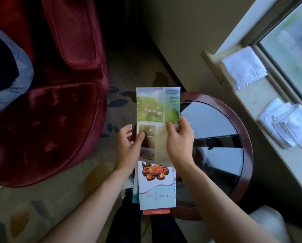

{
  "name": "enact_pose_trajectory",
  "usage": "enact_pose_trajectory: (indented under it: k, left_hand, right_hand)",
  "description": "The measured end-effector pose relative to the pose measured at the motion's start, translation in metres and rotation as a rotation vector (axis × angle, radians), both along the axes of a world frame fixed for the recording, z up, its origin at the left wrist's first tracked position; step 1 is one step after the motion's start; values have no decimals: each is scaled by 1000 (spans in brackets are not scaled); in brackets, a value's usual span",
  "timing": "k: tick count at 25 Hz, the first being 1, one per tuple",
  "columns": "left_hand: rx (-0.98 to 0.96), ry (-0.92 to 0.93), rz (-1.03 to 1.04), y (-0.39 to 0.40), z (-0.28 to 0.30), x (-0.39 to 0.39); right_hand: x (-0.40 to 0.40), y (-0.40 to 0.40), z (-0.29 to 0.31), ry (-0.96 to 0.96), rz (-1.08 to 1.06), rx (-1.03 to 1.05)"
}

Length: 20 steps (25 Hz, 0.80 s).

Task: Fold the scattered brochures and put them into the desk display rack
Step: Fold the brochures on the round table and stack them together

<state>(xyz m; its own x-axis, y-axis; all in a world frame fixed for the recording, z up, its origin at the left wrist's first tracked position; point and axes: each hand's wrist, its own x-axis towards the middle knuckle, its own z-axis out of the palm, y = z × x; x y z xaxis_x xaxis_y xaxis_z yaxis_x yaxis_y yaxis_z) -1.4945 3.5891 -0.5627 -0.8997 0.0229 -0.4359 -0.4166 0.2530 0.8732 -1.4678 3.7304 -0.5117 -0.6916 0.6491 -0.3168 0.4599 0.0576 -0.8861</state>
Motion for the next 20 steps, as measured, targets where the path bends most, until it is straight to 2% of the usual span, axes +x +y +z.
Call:
enact_pose_trajectory:
  k: [2,3,6,9,14,17,20]
  left_hand:
    - [99,-51,-32,-11,-2,-2]
    - [63,-78,-87,-15,-4,2]
    - [-234,-173,-231,-27,-19,37]
    - [-501,-140,-320,-30,-35,79]
    - [-721,-57,-358,-18,-49,108]
    - [-652,-126,-237,-7,-48,114]
    - [-464,-339,44,5,-49,99]
  right_hand:
    - [15,1,-3,-53,15,-44]
    - [27,-2,-10,-131,23,-42]
    - [75,-15,-40,-386,49,-6]
    - [113,-28,-68,-598,135,103]
    - [128,-36,-88,-706,175,354]
    - [123,-41,-89,-700,109,321]
    - [119,-32,-92,-634,43,183]
